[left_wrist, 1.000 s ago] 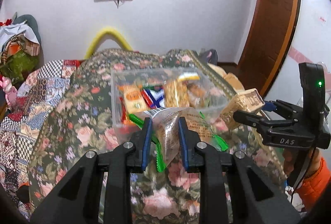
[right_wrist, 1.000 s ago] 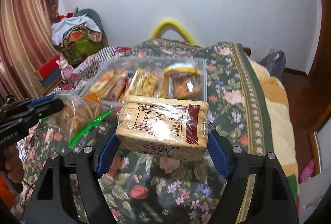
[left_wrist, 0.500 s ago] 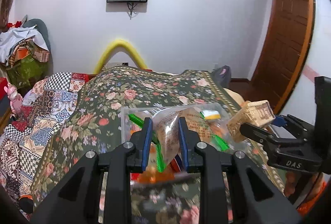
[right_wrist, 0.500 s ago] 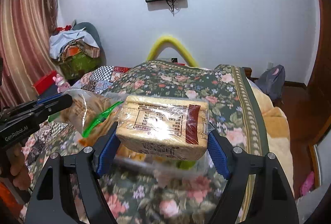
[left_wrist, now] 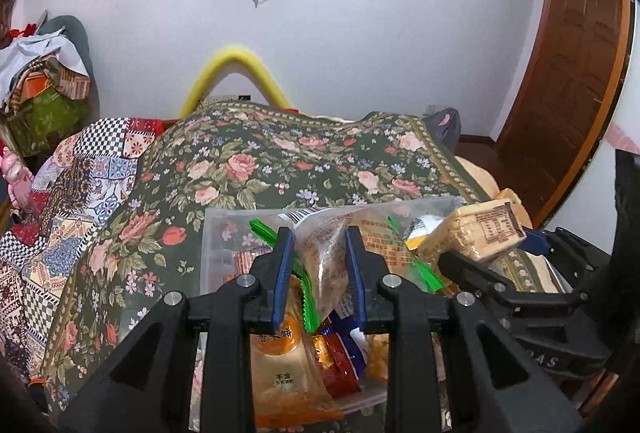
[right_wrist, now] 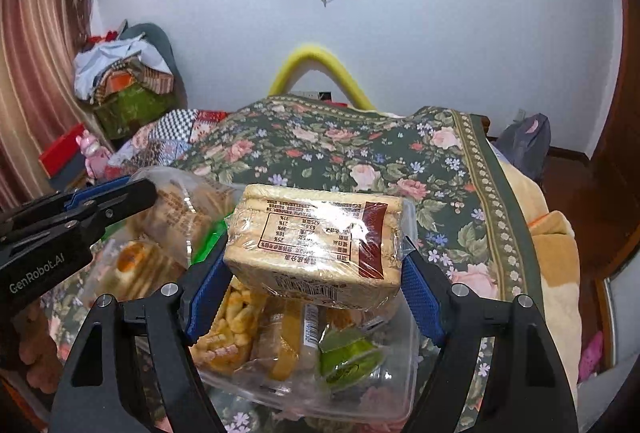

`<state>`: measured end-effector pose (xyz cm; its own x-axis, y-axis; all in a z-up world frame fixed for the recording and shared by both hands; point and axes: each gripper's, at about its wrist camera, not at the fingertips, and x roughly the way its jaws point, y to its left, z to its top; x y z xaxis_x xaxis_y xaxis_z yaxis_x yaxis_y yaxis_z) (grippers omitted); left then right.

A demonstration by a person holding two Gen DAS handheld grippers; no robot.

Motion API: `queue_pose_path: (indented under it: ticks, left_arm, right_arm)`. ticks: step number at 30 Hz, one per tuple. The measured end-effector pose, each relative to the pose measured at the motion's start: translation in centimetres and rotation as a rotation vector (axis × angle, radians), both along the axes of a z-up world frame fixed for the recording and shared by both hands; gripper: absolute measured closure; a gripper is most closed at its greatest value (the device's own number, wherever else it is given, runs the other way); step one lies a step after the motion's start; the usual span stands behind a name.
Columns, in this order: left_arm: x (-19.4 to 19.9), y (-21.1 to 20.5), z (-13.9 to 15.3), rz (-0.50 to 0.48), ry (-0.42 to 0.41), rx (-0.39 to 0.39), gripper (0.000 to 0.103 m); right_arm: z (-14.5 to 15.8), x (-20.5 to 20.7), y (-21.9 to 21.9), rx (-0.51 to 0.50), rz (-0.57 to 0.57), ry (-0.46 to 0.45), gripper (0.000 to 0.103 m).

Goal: Organize snacks

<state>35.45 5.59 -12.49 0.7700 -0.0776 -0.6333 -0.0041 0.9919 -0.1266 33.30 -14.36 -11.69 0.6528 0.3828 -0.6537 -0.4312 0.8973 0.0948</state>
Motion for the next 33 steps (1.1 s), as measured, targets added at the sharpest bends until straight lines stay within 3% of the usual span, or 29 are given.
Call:
queue_pose_path:
  ticks: [6, 10, 23, 27, 33]
  left_arm:
    - [-0.9, 0.8, 0.2, -0.014, 0.017, -0.086, 0.065]
    - [-2.7, 0.6, 1.7, -0.019, -0.01, -0.051, 0.065]
    - [-14.9, -0.2, 11.7, -0.045, -0.23, -0.027, 0.065]
    - [-18.8, -0.8, 14.1, -0.046, -0.306, -0.008, 0.047]
    - [-23.5, -2.0, 15.9, -0.033, -0.384, 0.038, 0.031]
  right_arm:
    - [0.7, -0.4, -1.1, 0.014, 0.001, 0.013, 0.024]
    - [1.9, -1.4, -1.8, 0.021, -0.003, 0.001, 0.023]
    - [11.8, -11.1, -4.1, 0.09, 0.028, -0.206, 0.023]
    - [14.7, -14.7, -5.1, 0.143, 0.039, -0.271, 0.02]
    - [16.5, -18.9, -5.8, 0.184, 0.042, -0.335, 0.014]
